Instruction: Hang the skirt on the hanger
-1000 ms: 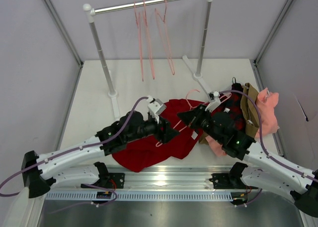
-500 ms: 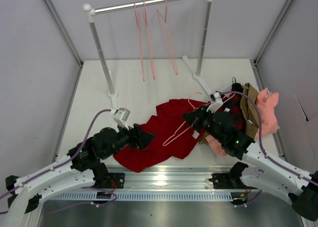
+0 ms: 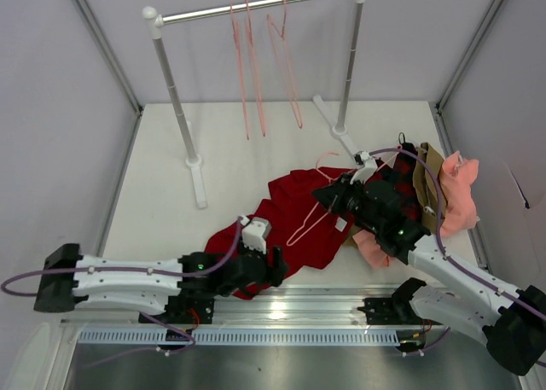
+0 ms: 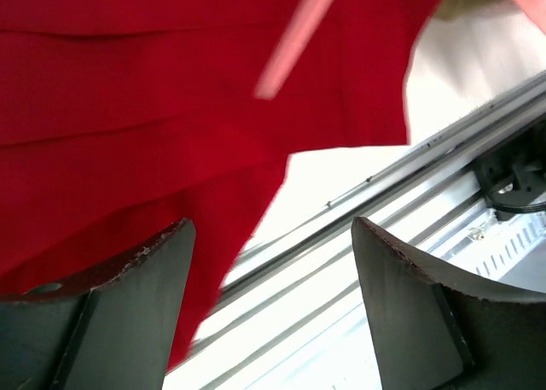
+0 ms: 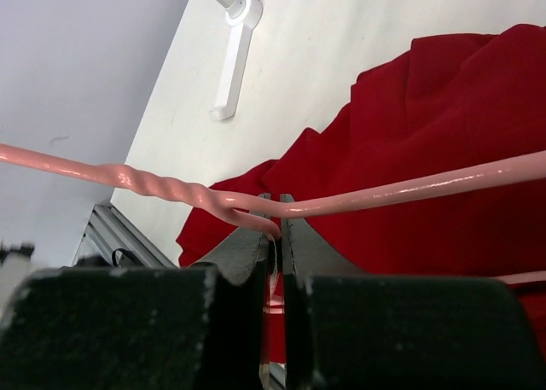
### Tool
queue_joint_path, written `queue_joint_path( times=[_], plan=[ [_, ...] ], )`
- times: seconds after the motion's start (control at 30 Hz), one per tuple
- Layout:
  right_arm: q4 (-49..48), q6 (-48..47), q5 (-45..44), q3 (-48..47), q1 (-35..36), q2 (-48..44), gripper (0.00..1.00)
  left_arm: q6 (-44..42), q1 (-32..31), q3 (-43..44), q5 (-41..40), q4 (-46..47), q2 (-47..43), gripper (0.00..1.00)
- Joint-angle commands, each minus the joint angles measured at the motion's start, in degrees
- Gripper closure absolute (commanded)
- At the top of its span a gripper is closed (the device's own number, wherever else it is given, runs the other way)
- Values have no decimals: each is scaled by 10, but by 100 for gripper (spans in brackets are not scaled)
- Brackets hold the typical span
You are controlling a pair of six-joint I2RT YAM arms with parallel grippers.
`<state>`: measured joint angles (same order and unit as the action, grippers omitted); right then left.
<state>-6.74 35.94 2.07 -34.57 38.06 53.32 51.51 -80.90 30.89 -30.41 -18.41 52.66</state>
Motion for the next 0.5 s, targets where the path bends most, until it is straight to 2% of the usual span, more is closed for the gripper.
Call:
queue_joint_path(
  times=[0.0,0.13,0.23,0.47],
  plan=[
    [-56,-23,11,-15,-9,-3,100,60,-62,76,-133,31,79,20],
    [-71,-17,2,-5,-11,-13,100,168,-98,183,-191,-58,225,17],
    [-64,-19,-4,-9,-11,-19,100,200,-105,245,-206,-99,297,16],
    [-48,-18,-19,-10,-16,-31,100,187,-104,311,-217,-79,376,15]
  ],
)
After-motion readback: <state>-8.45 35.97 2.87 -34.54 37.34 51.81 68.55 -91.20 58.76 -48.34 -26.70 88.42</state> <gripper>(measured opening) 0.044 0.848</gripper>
